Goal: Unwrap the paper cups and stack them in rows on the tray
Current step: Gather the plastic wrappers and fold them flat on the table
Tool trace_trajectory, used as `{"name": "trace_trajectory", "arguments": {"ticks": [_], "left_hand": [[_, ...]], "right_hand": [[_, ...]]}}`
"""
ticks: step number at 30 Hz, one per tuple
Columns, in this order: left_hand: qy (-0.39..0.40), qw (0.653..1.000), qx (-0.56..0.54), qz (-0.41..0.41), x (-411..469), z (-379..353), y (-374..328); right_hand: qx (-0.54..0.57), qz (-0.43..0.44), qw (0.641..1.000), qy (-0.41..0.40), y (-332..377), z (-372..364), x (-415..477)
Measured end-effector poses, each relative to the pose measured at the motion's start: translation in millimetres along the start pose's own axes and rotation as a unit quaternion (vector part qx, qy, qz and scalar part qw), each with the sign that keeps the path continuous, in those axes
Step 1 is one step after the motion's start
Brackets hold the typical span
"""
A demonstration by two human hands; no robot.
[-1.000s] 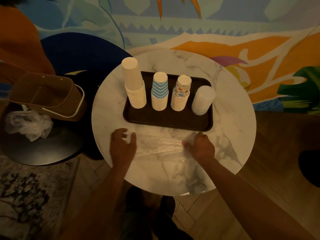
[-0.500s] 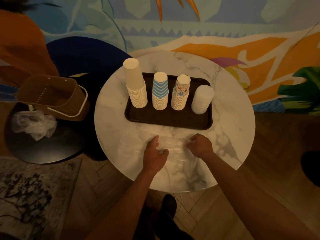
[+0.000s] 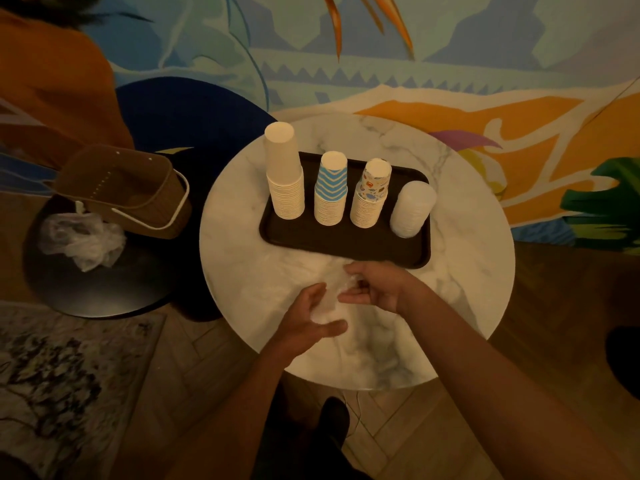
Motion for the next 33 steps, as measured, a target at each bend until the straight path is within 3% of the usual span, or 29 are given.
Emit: {"name": "trace_trajectory", "arguments": {"ticks": [4, 7, 10, 12, 15, 18, 25, 33], "left_hand": [[-0.028, 0.998, 0.051, 0.020, -7.0, 2.4, 7.4], [-0.129, 0.990, -0.026, 0.050, -8.9, 7.3, 4.4], [-0.155, 0.977, -0.106, 0.098, -7.7, 19.7, 2.2], [-0.148, 0.975, -0.116, 0.122, -5.1, 29.0, 6.2], [-0.156, 0.967, -0.132, 0.153, -0.7, 40.7, 11.9], [-0.153, 0.959, -0.153, 0.182, 3.8, 49.8, 16.7], [-0.130, 0.957, -0.124, 0.226, 14.3, 55.5, 22.6], [-0.194, 0.944, -0.111, 0.243, 19.7, 61.9, 17.3]], "right_hand": [[-0.008, -0.011, 1.000, 0.025, 1.2, -38.3, -0.7], [-0.161, 0.048, 0.986, 0.018, 4.4, -56.1, 0.3], [-0.338, 0.230, 0.911, -0.061, 7.8, -58.5, 7.9], [-0.408, 0.279, 0.868, -0.051, 3.5, -55.6, 17.9], [-0.426, 0.208, 0.880, 0.019, -12.6, -45.3, 35.5], [-0.416, 0.153, 0.896, 0.029, -30.8, -34.4, 51.2], [-0.542, 0.190, 0.816, -0.068, -49.4, -19.4, 66.6], [-0.565, 0.147, 0.804, -0.115, -59.0, -5.7, 71.4]]}}
Point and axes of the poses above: each hand's wrist, its own x-axis towards the middle knuckle, its own z-axis out of the back of the hand, y = z × x, the point moved 3 cm from there along x, towards the middle knuckle, and after that the axes turned 7 degrees about x, right-handed, at the moved point
